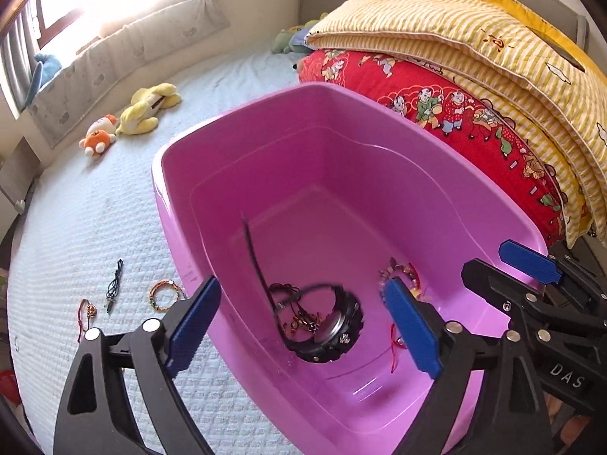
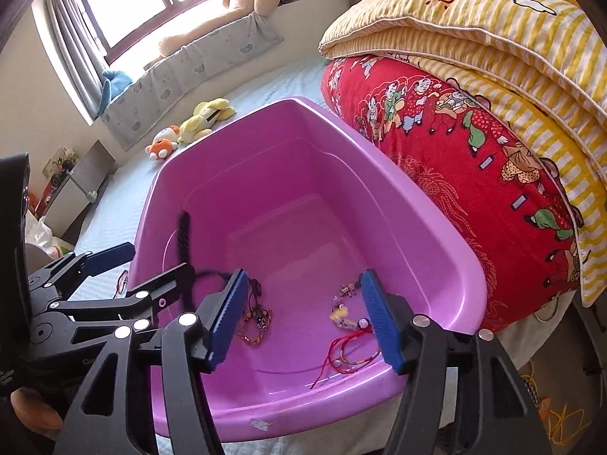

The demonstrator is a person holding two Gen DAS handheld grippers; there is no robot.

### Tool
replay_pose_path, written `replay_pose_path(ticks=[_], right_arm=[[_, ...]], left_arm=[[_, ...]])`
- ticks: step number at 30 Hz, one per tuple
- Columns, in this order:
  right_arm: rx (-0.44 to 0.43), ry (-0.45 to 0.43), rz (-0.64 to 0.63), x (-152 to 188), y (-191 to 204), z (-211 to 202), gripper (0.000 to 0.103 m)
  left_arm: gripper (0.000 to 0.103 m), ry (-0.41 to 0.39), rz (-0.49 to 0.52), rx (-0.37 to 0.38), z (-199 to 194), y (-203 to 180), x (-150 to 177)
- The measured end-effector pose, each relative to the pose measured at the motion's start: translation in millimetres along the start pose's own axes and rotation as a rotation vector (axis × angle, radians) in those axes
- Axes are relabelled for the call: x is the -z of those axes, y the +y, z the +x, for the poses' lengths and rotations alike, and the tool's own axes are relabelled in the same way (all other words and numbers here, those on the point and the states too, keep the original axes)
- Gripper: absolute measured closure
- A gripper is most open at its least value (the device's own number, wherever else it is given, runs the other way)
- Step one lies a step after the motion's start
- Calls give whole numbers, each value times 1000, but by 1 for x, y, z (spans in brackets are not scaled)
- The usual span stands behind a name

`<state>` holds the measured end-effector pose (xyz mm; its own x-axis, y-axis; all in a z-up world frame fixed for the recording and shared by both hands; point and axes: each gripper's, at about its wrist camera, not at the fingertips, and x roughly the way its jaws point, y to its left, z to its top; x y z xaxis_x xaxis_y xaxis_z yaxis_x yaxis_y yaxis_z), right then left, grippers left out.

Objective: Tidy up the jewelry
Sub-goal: 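Open both tools to drop the watch and charm into the tub, then move both open tools away from the tub back over the bed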

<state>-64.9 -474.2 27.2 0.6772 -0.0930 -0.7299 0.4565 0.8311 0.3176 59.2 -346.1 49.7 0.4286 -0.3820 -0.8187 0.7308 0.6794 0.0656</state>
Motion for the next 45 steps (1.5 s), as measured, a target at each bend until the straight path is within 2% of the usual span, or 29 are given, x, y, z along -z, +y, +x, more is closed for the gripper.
replay_pose_path(ticks=[3, 14, 20, 27, 32, 40, 43, 45], right_arm=[[6, -3, 6, 0, -3, -3, 43], [-32, -9, 2, 6, 4, -13, 43], [-56, 1, -25, 14, 20, -16, 41], [-155, -6, -102, 29, 50, -23, 40], [-248, -11, -173, 42, 82, -28, 38], [-370, -3, -310, 69, 144, -30, 37], [-414, -27, -359, 82, 166, -33, 30], [-432, -28, -397, 91, 183, -31, 30]], left_arm=[[9, -12, -5, -10, -7, 4, -3], [9, -13, -36, -19, -15, 19, 2], [9, -20, -75, -23, -28, 33, 19], [9, -27, -114, -81, -47, 62, 62], [8, -29, -177, -133, -61, 94, 98], [7, -14, -269, -259, -79, 145, 164], [7, 2, -315, -289, -80, 164, 187], [7, 18, -352, -298, -78, 175, 201]])
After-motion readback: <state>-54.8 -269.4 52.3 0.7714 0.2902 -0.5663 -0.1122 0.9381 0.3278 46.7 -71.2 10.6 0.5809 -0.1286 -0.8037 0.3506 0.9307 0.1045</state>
